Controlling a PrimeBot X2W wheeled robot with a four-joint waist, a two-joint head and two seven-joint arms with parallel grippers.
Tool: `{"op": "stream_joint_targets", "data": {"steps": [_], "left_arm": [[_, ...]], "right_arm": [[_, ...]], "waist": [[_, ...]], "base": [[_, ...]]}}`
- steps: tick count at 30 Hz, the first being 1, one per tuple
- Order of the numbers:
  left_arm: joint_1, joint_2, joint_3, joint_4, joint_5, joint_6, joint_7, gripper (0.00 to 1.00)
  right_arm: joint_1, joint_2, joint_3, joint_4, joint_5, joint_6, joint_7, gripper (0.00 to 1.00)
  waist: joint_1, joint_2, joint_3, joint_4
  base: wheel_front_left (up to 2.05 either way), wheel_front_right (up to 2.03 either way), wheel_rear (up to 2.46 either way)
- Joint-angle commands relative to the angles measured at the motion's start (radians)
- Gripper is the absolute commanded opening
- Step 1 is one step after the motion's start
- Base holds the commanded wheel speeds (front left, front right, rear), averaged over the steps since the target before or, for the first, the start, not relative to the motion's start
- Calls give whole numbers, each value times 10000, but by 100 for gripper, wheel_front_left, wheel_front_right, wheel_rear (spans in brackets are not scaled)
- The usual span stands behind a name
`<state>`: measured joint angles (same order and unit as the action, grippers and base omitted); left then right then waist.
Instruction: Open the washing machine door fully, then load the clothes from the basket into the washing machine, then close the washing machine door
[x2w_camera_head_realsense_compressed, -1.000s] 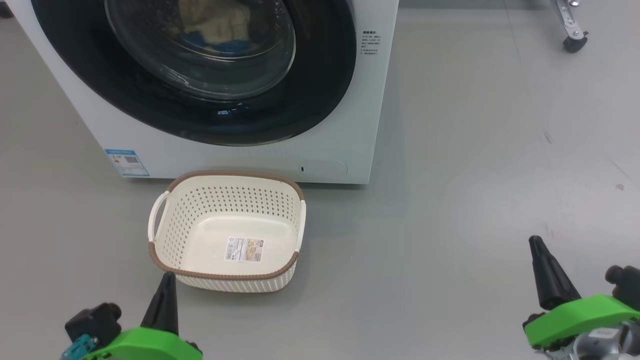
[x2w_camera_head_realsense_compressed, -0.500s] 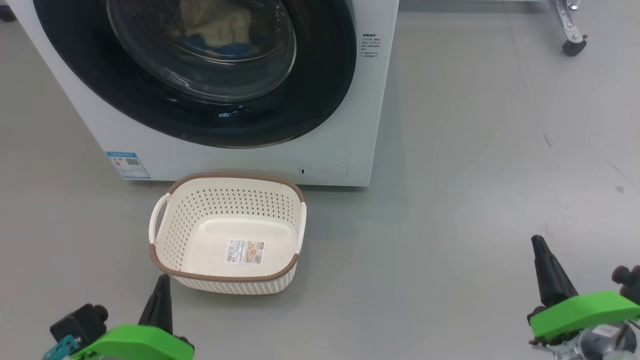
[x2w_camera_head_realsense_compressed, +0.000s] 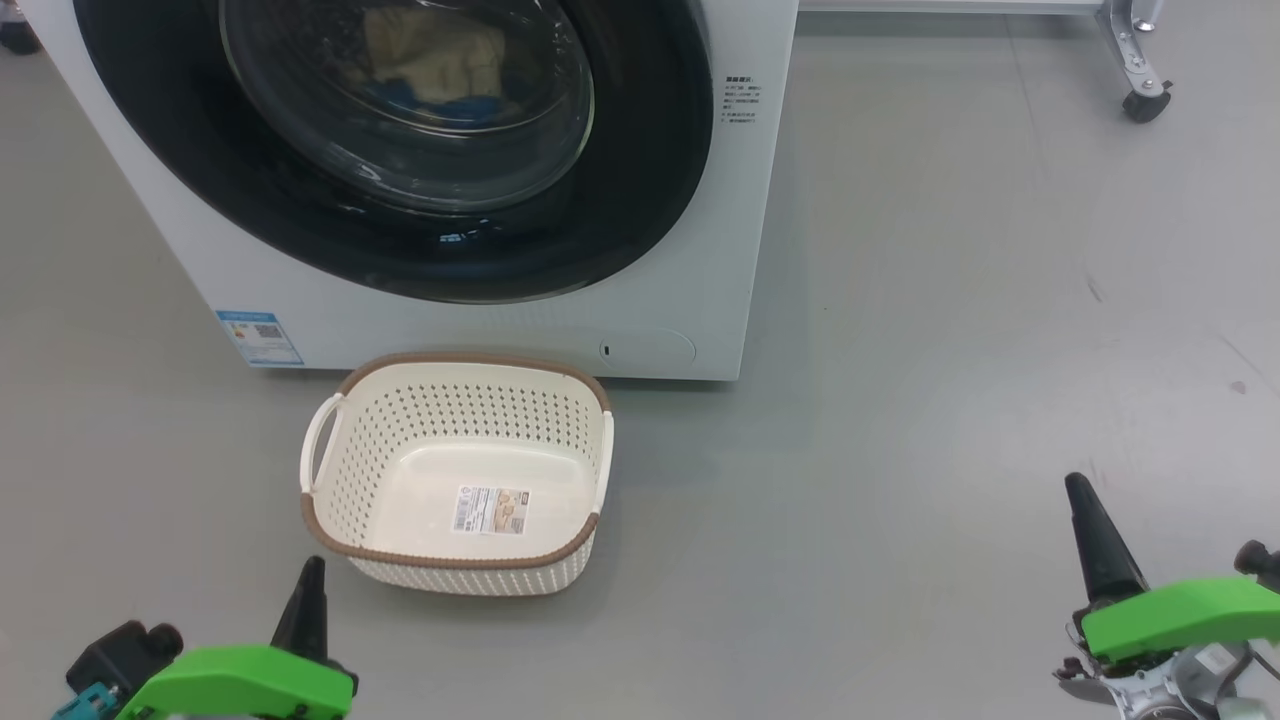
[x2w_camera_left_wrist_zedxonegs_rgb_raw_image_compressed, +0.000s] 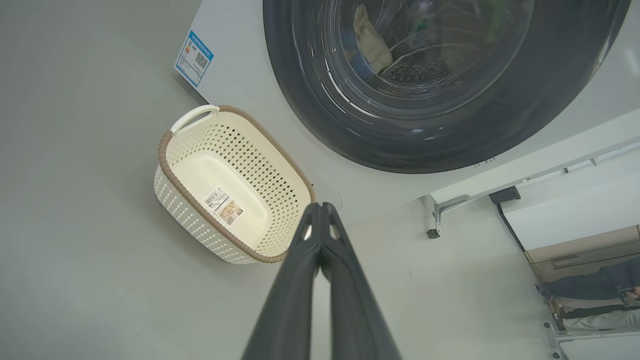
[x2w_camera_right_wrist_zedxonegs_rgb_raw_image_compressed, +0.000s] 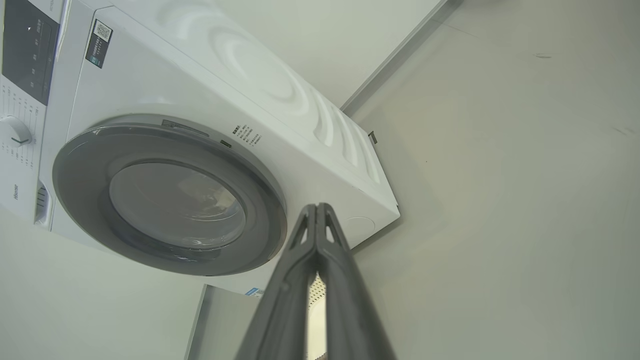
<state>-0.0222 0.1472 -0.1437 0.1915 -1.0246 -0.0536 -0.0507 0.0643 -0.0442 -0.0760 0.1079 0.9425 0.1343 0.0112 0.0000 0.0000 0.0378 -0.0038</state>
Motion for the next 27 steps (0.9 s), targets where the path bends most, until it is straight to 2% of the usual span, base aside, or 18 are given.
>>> {"op": "stream_joint_targets", "data": {"steps": [1, 27], "left_arm": [[-545, 58, 353, -250, -253, -71, 90, 0], [-668, -300, 1189, 80, -2718, -369, 661, 0]], "right_arm": [[-616, -255, 62, -248, 302, -18, 83, 0], [-1071, -292, 42, 430, 3144, -26, 347, 0]], "waist": [[0, 0, -7, 1], [0, 0, -151, 16]], "base": [[0, 0, 0], [0, 0, 0]]}}
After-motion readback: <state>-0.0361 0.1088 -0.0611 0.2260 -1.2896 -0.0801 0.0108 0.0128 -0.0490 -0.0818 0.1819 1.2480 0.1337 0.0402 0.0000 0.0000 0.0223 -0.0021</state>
